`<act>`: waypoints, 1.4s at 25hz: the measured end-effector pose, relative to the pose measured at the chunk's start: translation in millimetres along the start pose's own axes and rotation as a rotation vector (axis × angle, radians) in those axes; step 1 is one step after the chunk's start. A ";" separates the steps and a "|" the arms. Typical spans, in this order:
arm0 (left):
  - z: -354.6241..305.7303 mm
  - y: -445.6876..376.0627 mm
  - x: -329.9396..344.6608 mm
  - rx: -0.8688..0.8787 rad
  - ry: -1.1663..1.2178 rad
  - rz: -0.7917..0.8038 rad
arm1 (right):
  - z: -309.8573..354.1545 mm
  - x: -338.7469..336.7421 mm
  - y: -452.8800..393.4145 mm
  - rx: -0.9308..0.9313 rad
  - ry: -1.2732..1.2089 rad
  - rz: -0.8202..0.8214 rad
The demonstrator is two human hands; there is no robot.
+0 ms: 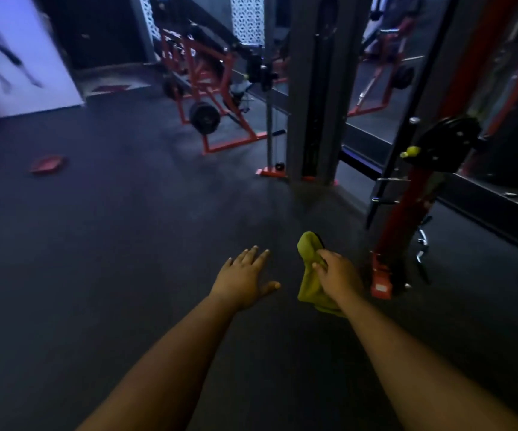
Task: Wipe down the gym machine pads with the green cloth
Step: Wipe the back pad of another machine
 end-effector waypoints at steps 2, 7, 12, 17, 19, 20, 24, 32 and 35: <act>47.4 -10.8 -19.7 -0.044 0.016 -0.030 | 35.2 15.3 -40.4 -0.032 0.001 0.034; 132.0 -72.1 -64.1 -0.120 0.040 -0.062 | 96.0 29.0 -148.6 -0.112 0.051 0.058; 200.8 -164.3 -133.7 -0.204 0.045 -0.095 | 149.5 19.8 -288.3 -0.197 0.062 0.071; 263.0 -243.0 -203.3 -0.226 0.025 -0.126 | 214.7 0.4 -411.6 -0.232 0.106 0.085; 293.2 -274.5 -223.6 -0.232 0.032 -0.137 | 240.8 0.3 -456.7 -0.243 0.136 0.089; 309.7 -291.1 -231.6 -0.235 0.032 -0.136 | 253.2 2.6 -478.8 -0.243 0.140 0.091; 393.4 -370.6 -266.7 -0.221 0.036 -0.137 | 303.4 22.9 -580.8 -0.243 0.149 0.075; 550.2 -521.5 -376.0 -0.133 0.051 -0.112 | 400.2 25.8 -770.7 -0.153 0.146 0.025; 584.3 -585.7 -411.1 -0.095 0.036 -0.092 | 415.6 23.4 -844.6 -0.116 0.128 0.004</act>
Point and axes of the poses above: each hand's wrist, its own y-axis away from the middle knuckle, its own x-axis out of the palm, z = x × y, the point moved 4 cm from there along -y, towards the middle knuckle, and after that the axes turned 15 degrees about z, right-handed, at the moved point
